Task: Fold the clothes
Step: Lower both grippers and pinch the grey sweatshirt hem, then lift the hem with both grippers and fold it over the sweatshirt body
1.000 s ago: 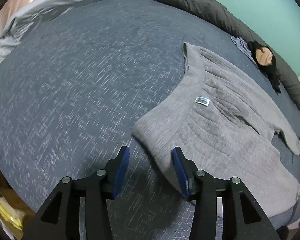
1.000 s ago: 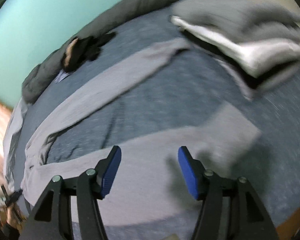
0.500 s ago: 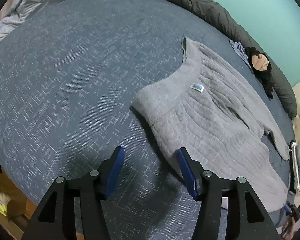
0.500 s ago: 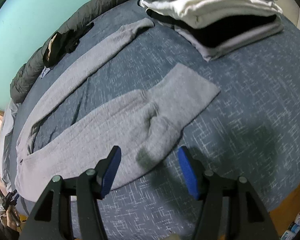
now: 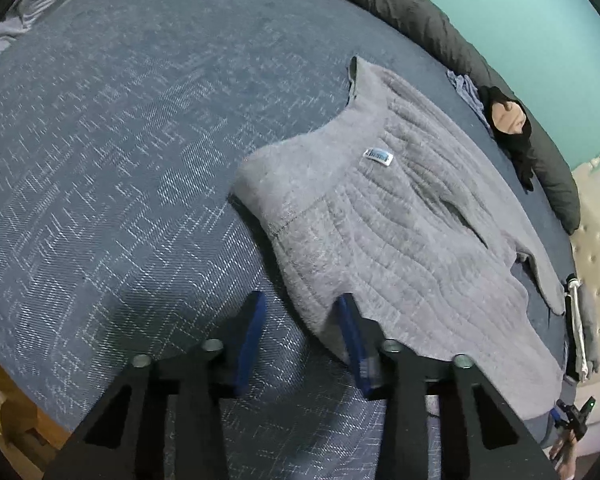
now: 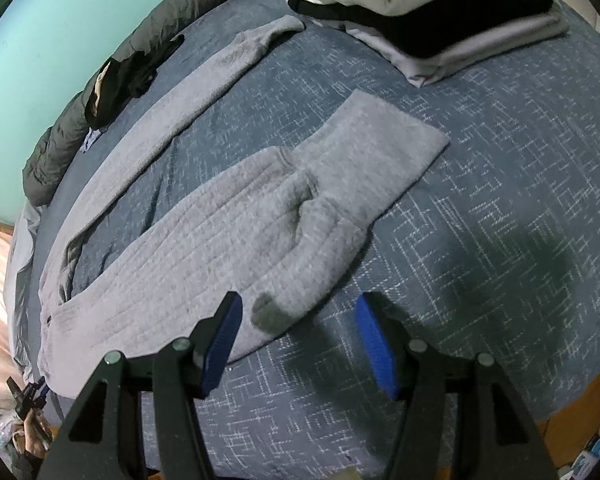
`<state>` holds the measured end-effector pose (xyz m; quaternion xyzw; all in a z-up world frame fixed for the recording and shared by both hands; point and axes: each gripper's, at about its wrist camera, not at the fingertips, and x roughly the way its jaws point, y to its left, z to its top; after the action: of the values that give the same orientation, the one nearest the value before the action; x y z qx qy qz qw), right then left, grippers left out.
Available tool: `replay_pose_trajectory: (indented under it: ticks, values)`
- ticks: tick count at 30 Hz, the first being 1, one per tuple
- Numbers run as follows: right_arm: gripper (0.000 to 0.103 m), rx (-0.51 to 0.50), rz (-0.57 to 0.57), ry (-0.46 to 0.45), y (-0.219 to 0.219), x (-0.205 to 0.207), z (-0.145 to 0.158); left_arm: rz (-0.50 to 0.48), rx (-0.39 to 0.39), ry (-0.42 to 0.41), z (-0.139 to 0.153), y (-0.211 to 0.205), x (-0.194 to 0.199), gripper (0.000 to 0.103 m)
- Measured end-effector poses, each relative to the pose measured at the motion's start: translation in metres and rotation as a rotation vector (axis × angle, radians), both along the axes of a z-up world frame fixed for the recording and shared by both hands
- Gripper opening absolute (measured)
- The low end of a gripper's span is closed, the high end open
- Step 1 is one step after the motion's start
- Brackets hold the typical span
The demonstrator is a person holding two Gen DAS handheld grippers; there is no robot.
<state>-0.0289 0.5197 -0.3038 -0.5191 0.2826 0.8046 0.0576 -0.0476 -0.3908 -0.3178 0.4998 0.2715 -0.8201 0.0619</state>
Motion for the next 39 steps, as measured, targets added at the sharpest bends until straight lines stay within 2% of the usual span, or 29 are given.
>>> replay_pose_trajectory:
  ticks: [7, 9, 11, 12, 15, 20, 31, 35, 39]
  values:
    - [0.059, 0.014, 0.027, 0.005, -0.005, -0.006, 0.001, -0.03, -0.022, 0.008, 0.003, 0.006, -0.005, 0.012]
    - [0.046, 0.013, 0.039, 0.018, -0.006, -0.007, 0.003, -0.031, -0.025, 0.019, 0.006, 0.006, -0.005, 0.008]
    - [0.039, 0.022, 0.043, 0.026, -0.007, -0.008, 0.006, -0.029, -0.027, 0.03, 0.008, 0.006, -0.005, 0.007]
    - [0.03, 0.029, 0.045, 0.031, -0.008, -0.009, 0.008, -0.028, -0.028, 0.035, 0.009, 0.005, -0.004, 0.005]
    - [0.018, 0.049, 0.048, 0.043, -0.008, -0.008, 0.012, -0.026, -0.021, 0.045, 0.01, 0.004, -0.003, 0.005]
    - [0.007, 0.079, 0.055, 0.062, -0.008, -0.006, 0.018, -0.02, -0.02, 0.054, 0.011, 0.001, 0.001, 0.004]
    - [0.004, 0.09, 0.065, 0.09, -0.008, -0.006, 0.026, -0.017, -0.02, 0.064, 0.016, 0.002, 0.001, 0.004]
    - [0.004, 0.016, 0.035, 0.109, -0.003, -0.007, 0.028, -0.025, -0.02, 0.076, 0.021, 0.004, 0.0, 0.004]
    - [0.004, 0.035, 0.058, 0.113, -0.006, -0.016, 0.039, -0.019, -0.012, 0.096, 0.03, 0.003, -0.003, 0.004]
